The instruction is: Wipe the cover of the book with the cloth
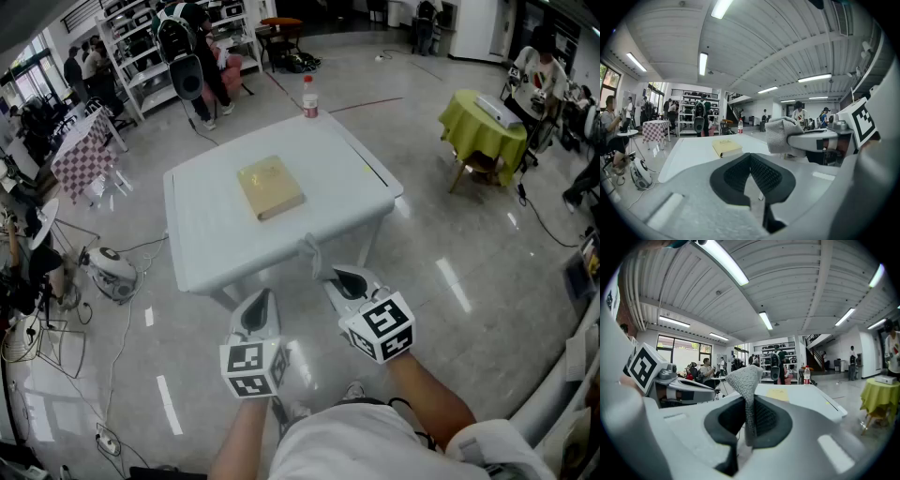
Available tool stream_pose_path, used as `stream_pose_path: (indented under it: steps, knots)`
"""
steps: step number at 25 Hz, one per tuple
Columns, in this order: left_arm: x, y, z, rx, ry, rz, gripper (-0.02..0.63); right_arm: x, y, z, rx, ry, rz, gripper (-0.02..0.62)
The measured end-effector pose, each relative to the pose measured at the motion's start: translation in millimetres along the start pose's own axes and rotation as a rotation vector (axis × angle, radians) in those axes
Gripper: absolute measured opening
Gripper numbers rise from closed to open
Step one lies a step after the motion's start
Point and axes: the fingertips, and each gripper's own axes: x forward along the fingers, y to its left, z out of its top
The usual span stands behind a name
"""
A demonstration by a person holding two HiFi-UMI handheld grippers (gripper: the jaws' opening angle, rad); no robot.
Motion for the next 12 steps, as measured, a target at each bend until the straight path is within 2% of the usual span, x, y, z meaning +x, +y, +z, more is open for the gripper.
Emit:
stream_pose_path:
  steps: [6, 12]
  knots:
    - [21, -19, 3, -0.002, 0.000, 0.015, 0.006, -6, -24, -7, 0.012, 0.012, 0.026, 0.017]
    - [48, -33, 5, -0.010, 0.004, 0.063, 0.006, -10, -56, -18, 0.008, 0.029, 0.067, 0.017]
